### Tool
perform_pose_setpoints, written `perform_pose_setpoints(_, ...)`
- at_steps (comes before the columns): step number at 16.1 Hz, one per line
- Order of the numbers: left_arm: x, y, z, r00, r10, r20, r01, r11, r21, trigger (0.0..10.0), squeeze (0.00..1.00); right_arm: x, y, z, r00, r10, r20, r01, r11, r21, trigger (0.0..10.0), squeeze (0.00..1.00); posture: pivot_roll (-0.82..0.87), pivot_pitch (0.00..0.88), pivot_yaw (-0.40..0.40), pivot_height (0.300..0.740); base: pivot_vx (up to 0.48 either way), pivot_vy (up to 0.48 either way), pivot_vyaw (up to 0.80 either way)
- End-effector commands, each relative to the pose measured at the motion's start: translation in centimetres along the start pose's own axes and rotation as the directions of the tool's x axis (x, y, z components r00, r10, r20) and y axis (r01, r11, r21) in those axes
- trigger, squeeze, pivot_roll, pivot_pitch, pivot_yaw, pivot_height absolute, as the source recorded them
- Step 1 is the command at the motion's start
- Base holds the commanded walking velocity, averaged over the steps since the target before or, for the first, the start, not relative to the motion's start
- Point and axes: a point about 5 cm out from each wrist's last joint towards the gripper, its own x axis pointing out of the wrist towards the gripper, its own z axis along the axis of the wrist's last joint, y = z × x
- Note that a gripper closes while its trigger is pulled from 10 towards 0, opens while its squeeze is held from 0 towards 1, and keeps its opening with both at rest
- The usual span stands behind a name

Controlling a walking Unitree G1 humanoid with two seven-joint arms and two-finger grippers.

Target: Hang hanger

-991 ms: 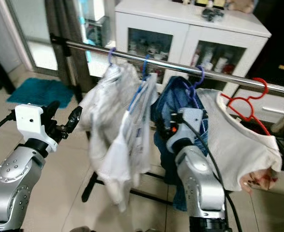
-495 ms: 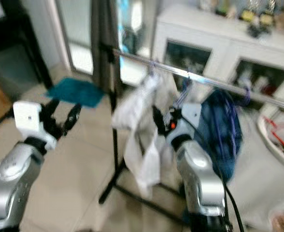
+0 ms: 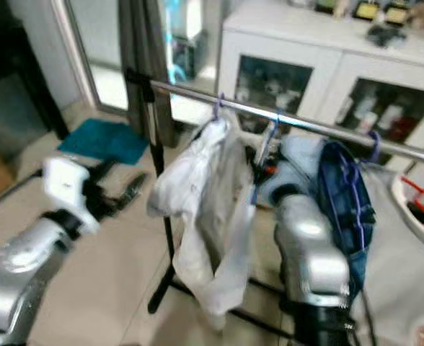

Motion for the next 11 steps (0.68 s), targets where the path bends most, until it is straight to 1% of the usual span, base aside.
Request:
perform_pose_setpoints(1,-0.3,-0.1,-0.1,0.999,-0.039,-0.024,0.039,0.999,-0.005,10.0,0.00,-0.1,0.2,0.6,1.000,0.000,0.010,0.000,1.000,-0.002,10.0,1.00,0.02,0.007,-0.039,0.740,0.000,0.000,0.00)
perform_pose_setpoints(3,-0.4,-0.3,-0.3,0.996,-0.077,-0.039,0.077,0.997,-0.004,10.0,0.00,-0.3,0.0,0.8,1.000,-0.006,0.000,0.006,1.000,-0.009,10.0,1.00,0.02,0.008,-0.036,0.740,0.000,0.000,0.00)
perform_pose_setpoints(4,-0.4,-0.3,-0.5,0.994,-0.094,-0.050,0.094,0.996,-0.010,10.0,0.00,-0.5,-0.5,1.0,1.000,-0.023,-0.021,0.023,1.000,-0.001,10.0,1.00,0.00,0.003,-0.033,0.740,0.000,0.000,0.00)
perform_pose_setpoints(5,-0.3,-0.4,-0.6,0.993,-0.110,-0.052,0.109,0.994,-0.017,10.0,0.00,-0.3,-0.6,0.9,0.999,-0.017,-0.039,0.017,1.000,-0.003,10.0,1.00,0.00,0.001,-0.031,0.740,0.000,0.000,0.00)
perform_pose_setpoints(6,-0.3,-0.6,-0.6,0.987,-0.154,-0.055,0.153,0.988,-0.026,10.0,0.00,0.3,-0.5,0.5,0.995,0.031,-0.097,-0.033,0.999,-0.024,10.0,1.00,-0.01,0.000,-0.024,0.740,0.000,0.000,0.00)
perform_pose_setpoints(7,-0.3,-0.6,-0.5,0.982,-0.179,-0.058,0.178,0.984,-0.032,10.0,0.00,0.8,-0.6,0.5,0.992,0.052,-0.118,-0.060,0.996,-0.068,10.0,0.79,-0.01,0.000,-0.024,0.740,0.000,0.000,0.00)
perform_pose_setpoints(8,-0.4,-0.6,-0.5,0.979,-0.196,-0.063,0.194,0.980,-0.035,10.0,0.00,1.7,-1.3,0.9,0.993,0.023,-0.114,-0.036,0.993,-0.115,10.0,0.00,-0.01,0.000,-0.028,0.740,0.000,0.000,0.00)
perform_pose_setpoints(10,-0.4,-0.5,-0.5,0.979,-0.196,-0.065,0.194,0.980,-0.033,10.0,0.00,2.7,-2.3,1.5,0.994,-0.027,-0.104,0.012,0.991,-0.136,10.0,0.00,-0.01,0.000,-0.031,0.740,0.000,0.000,0.00)
perform_pose_setpoints(11,-0.4,-0.6,-0.6,0.977,-0.204,-0.067,0.202,0.979,-0.035,10.0,0.00,3.3,-2.8,1.8,0.993,-0.027,-0.119,0.009,0.989,-0.144,10.0,0.00,0.00,0.000,-0.032,0.740,0.000,0.000,0.00)
